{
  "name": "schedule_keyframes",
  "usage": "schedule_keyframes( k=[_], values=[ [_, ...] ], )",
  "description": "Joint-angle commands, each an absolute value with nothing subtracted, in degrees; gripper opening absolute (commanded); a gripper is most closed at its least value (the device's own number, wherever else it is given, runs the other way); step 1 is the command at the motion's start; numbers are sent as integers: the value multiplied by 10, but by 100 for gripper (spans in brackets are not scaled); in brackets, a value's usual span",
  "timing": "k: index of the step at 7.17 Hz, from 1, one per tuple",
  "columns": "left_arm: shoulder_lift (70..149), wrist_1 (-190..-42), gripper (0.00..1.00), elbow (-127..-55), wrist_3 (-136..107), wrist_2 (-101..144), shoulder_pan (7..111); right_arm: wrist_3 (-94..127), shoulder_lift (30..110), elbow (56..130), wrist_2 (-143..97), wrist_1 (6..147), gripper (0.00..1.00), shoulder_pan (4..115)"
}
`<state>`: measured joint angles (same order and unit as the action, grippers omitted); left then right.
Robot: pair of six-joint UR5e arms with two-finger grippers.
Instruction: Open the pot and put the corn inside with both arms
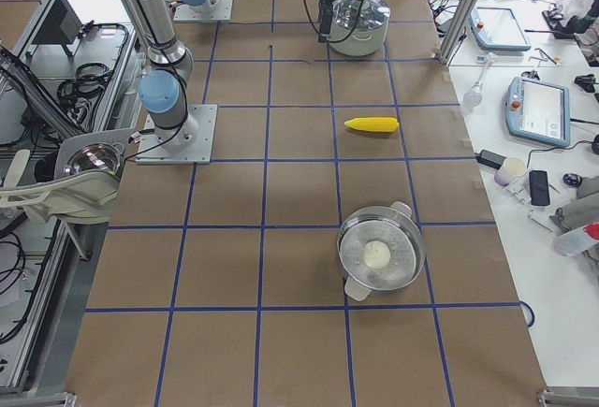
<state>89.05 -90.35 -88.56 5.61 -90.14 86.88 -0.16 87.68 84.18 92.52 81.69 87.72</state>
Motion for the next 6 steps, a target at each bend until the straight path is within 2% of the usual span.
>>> schedule_keyframes(
  k=[1, 6],
  values=[
    [884, -904, 100, -882, 30, -904, 871, -1, 878, 842, 932, 816, 100, 877],
    [875, -907, 100, -881, 31, -895, 873, -1, 877, 842, 932, 817, 100, 881]
  ],
)
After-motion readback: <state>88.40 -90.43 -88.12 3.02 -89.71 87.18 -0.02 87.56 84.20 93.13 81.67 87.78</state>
